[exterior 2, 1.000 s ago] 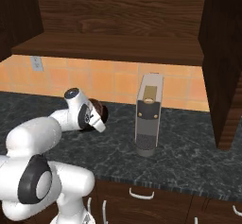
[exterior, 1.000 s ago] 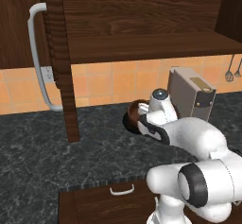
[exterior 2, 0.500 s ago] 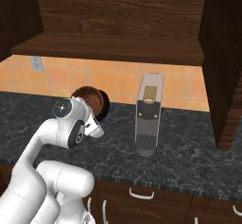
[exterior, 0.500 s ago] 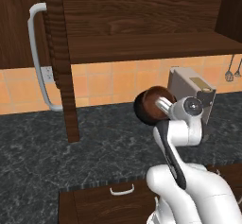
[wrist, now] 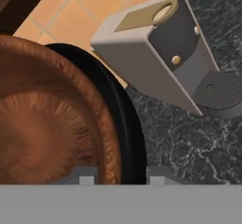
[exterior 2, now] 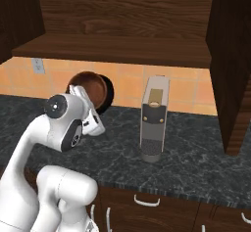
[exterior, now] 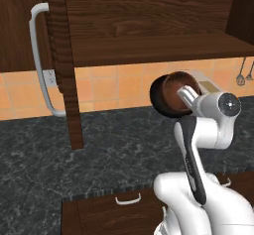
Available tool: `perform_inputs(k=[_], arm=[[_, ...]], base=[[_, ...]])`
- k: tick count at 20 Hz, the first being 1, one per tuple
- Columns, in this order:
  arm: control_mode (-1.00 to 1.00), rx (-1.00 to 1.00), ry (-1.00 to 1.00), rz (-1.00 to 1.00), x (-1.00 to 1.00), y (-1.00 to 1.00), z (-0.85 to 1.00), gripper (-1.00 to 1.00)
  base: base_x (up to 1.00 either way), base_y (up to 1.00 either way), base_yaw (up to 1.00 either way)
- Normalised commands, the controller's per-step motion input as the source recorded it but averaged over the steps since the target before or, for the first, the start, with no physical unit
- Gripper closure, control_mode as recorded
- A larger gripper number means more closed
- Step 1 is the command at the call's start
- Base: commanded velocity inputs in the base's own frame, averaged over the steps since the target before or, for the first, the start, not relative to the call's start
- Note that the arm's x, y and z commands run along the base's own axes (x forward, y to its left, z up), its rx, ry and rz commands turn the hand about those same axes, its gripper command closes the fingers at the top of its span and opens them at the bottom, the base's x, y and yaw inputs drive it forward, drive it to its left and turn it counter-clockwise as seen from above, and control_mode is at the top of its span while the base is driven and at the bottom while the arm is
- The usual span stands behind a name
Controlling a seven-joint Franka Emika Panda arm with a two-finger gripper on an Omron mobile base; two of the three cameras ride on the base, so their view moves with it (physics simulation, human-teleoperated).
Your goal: Pick up the bowls on the counter and stack them on top of one another in the open cabinet. Place the smaller bowl on top of the larger bowl.
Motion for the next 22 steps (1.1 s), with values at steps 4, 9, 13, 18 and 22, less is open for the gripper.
perform_inputs(k=[4,9,13,18,22], arm=[[-1.00,0.06,0.00,-0.08,-0.15,-0.03,1.00,1.00],[-1.00,0.04,0.00,-0.13,0.02,-0.06,1.00,1.00],[-1.00,0.07,0.00,-0.12,0.31,-0.04,1.00,1.00],[-1.00,0.11,0.00,-0.11,0.81,-0.01,1.00,1.00],[-1.00,0.02,0.02,-0.06,0.98,0.03,0.19,1.00]], base=[[0.00,0.00,0.00],[0.00,0.00,0.00],[0.00,0.00,0.00],[0.00,0.00,0.00],[0.00,0.00,0.00]])
